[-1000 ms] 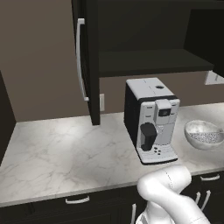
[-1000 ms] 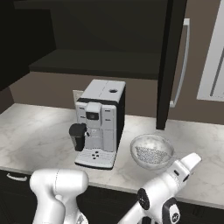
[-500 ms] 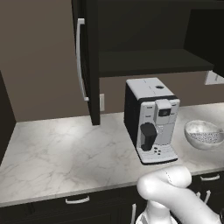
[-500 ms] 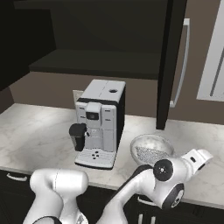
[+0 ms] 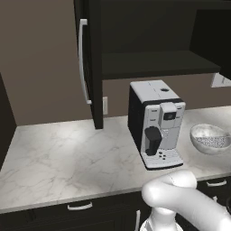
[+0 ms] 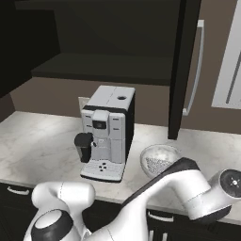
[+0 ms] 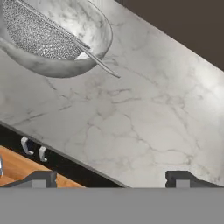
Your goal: Open the cabinet and setup a tea strainer by placing it in the bowl upright.
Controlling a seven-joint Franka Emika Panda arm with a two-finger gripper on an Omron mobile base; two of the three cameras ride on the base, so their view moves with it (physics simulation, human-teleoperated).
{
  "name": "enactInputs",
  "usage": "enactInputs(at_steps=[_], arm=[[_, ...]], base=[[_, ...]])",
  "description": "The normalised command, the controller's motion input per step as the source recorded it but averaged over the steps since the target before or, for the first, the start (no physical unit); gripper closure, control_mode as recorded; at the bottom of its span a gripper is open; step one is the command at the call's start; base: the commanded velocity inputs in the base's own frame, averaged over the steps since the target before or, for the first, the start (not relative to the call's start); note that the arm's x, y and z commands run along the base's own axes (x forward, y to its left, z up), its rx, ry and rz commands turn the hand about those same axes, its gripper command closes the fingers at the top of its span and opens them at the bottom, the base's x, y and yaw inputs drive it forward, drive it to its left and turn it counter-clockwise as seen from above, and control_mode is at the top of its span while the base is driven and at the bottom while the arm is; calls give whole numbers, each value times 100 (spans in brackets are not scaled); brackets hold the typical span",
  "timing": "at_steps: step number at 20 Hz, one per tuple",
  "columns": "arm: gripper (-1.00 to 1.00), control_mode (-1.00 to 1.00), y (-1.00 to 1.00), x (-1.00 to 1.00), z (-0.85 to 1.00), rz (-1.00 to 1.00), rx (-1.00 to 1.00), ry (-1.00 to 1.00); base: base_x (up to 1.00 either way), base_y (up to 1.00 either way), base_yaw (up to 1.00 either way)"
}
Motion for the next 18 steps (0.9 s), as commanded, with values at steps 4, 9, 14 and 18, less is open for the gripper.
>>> enactInputs(at_steps=[4,9,14,18], arm=[[-100,-100,47,-66,0,-3,4,-9],[-100,-100,46,-38,16,-30,3,-6],[-100,-100,59,-8,36,-35,10,-3],[-100,-100,85,-15,15,-25,6,-6]], base=[[0,0,0],[0,0,0],[0,0,0],[0,0,0]])
